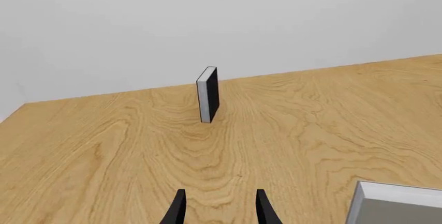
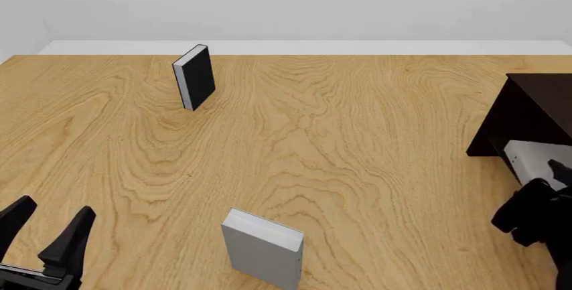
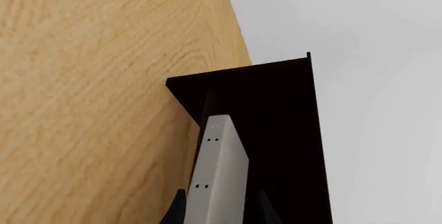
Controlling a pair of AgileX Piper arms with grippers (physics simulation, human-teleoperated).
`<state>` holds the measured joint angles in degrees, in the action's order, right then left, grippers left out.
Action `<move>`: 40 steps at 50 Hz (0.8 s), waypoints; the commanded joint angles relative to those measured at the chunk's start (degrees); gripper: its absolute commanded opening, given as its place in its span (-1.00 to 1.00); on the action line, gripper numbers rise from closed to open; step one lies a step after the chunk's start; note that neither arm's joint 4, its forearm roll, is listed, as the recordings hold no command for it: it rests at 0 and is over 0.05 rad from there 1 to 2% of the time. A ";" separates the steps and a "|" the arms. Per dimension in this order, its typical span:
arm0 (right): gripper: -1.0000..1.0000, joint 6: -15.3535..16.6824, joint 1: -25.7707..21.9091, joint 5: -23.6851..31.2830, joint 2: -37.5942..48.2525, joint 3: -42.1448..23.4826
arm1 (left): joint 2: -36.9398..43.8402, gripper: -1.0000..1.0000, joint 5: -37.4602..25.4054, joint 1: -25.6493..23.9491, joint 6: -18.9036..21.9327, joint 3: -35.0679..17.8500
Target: Pick up the book on the right and place it on the cabinet shelf.
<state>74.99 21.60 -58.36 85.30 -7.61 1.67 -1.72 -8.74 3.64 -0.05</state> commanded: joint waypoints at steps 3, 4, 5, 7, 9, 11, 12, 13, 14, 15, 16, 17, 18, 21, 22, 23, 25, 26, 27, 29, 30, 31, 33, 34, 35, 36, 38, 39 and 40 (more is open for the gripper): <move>1.00 0.30 8.20 0.83 -2.16 0.66 | -0.14 1.00 -0.22 -0.06 -0.03 0.01; 1.00 0.08 8.22 1.21 -2.70 0.72 | -0.08 1.00 -0.14 -0.01 -0.05 0.01; 1.00 0.22 8.22 0.98 -2.67 0.87 | -0.04 1.00 -0.12 -0.06 -0.02 0.01; 1.00 0.05 9.01 1.45 -3.35 1.17 | 0.02 1.00 -0.06 -0.05 -0.01 0.01; 1.00 0.15 8.95 1.11 -3.30 1.36 | 0.08 1.00 -0.01 -0.07 -0.09 0.01; 1.00 0.37 9.22 0.40 -2.75 1.85 | 0.06 1.00 -0.01 -0.13 -0.08 0.01; 1.00 0.02 9.29 0.87 -3.18 1.74 | 0.13 1.00 0.04 -0.07 -0.14 0.01; 1.00 0.09 9.18 0.68 -3.13 1.78 | 0.15 1.00 0.08 -0.05 -0.10 0.01; 1.00 0.44 9.31 -0.06 -2.44 2.16 | 0.15 1.00 0.08 -0.11 -0.09 0.01; 1.00 0.25 9.09 0.02 -2.54 2.07 | 0.17 1.00 0.08 -0.10 -0.12 0.01; 1.00 0.10 8.83 0.05 -2.89 1.87 | 0.15 1.00 0.08 -0.05 -0.09 0.01; 1.00 0.31 8.49 -0.13 -2.63 1.88 | 0.16 1.00 0.10 -0.03 -0.09 0.01; 1.00 0.11 8.39 0.49 -2.91 1.78 | 0.22 1.00 0.16 -0.06 -0.12 0.00; 1.00 0.07 7.69 1.51 -4.06 1.29 | 0.19 1.00 0.19 -0.06 -0.12 0.00; 1.00 0.01 7.09 2.13 -4.26 1.06 | 0.14 1.00 0.14 -0.04 -0.12 0.00; 1.00 -0.37 6.88 2.89 -4.79 0.75 | 0.12 1.00 0.10 -0.03 -0.11 0.00; 1.00 -0.13 6.43 2.78 -4.81 0.59 | -0.06 1.00 -0.06 -0.02 -0.10 0.00; 1.00 -0.14 5.96 3.24 -4.97 0.39 | -0.12 1.00 -0.09 0.01 -0.08 0.00; 1.00 -0.21 5.30 3.59 -5.34 0.13 | -0.15 1.00 -0.10 0.06 -0.07 0.00; 1.00 0.11 4.57 3.99 -5.74 0.00 | -0.21 1.00 -0.16 0.07 -0.08 0.00; 1.00 0.36 4.17 3.77 -5.80 -0.04 | -0.26 1.00 -0.21 0.02 -0.06 0.00; 1.00 0.05 3.47 4.74 -6.50 -0.46 | -0.30 1.00 -0.28 0.03 -0.08 0.00; 1.00 0.23 2.91 5.66 -7.32 -0.66 | -0.35 1.00 -0.34 0.03 -0.10 0.00; 1.00 0.26 2.55 6.12 -7.97 -0.87 | -0.41 1.00 -0.38 0.03 -0.11 0.00; 1.00 0.28 2.54 6.75 -8.31 -1.02 | -0.43 1.00 -0.42 0.03 -0.10 0.00; 1.00 0.18 2.09 7.70 -9.10 -1.33 | -0.44 1.00 -0.43 0.03 -0.07 0.00; 1.00 0.35 1.27 8.20 -9.62 -1.72 | -0.45 1.00 -0.41 0.06 -0.10 0.00; 1.00 0.18 0.97 9.04 -9.97 -2.01 | -0.46 1.00 -0.43 0.02 -0.10 0.00; 1.00 -0.02 0.86 9.47 -10.34 -2.22 | -0.47 1.00 -0.43 0.00 -0.12 0.00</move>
<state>75.09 22.76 -52.36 80.38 -7.11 1.40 -1.98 -8.72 3.55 -0.05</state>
